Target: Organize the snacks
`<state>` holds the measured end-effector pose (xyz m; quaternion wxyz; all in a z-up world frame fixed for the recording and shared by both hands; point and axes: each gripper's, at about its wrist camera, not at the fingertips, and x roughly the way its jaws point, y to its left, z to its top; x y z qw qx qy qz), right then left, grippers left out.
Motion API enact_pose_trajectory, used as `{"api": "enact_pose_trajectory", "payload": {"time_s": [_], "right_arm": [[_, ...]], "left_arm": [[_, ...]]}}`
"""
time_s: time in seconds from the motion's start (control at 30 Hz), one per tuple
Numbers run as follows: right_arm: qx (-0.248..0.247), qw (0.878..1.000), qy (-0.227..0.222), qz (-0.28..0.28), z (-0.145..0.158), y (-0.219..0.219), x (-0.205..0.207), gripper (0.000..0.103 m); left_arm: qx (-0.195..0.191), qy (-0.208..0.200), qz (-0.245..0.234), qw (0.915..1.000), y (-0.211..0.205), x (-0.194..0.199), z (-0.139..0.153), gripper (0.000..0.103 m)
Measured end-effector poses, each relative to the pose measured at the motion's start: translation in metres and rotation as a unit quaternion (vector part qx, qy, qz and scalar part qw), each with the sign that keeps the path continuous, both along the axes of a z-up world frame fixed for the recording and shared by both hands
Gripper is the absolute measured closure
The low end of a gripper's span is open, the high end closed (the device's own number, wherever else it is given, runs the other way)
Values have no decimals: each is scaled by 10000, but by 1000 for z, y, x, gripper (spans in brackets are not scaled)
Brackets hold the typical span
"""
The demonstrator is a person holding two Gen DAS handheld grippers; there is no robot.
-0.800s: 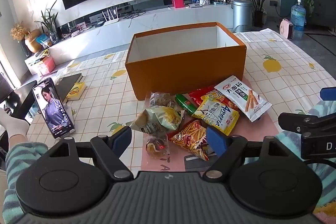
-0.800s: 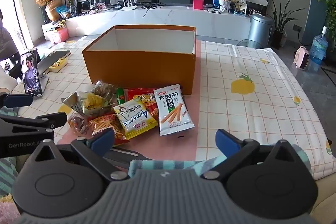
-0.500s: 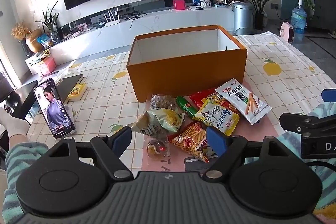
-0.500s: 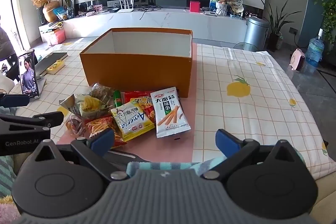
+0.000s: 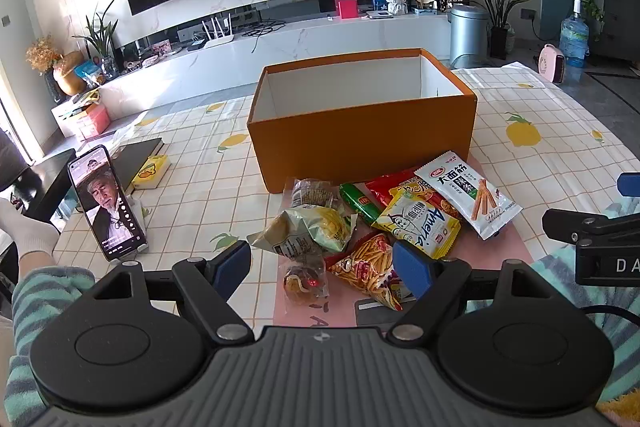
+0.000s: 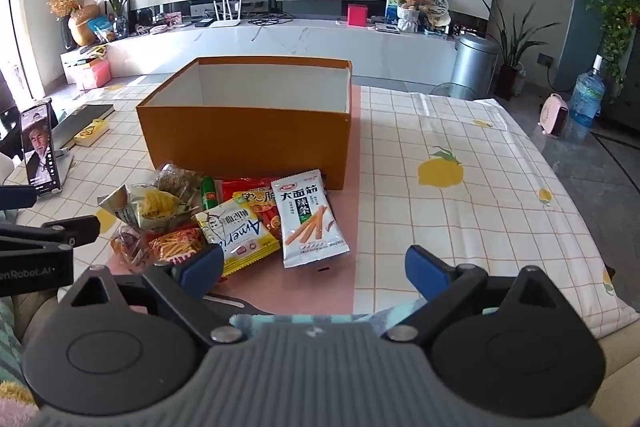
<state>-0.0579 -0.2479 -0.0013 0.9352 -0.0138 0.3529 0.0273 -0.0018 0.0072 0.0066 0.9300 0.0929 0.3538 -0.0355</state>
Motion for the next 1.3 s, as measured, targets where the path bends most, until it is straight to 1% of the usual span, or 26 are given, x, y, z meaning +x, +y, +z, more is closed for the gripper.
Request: {"api": "enact_pose_trajectory", "payload": {"time_s": [0.13,0.3,0.53,1.1,1.3], "right_arm": [[76,10000,-20,6,0,-2,-2,9],[-60,9999,-81,48,0,1,-3,9],[-57,9999,-105,59,2,1,-5,9],[50,10000,-49,-22,2,-2,-3,8],[48,10000,-48,-26,1,-2,-3,8]], "left_arm": [[29,3,-21,10000,-2,0,-1,9],[40,0,-30,10000,-3,0,-1,9],[44,-8,-50,10000,-4,-1,-2,9],[-240,-64,-210,9995,-4,0,2,9],[-212,-59,-226,9995,-4,1,1,10]]}}
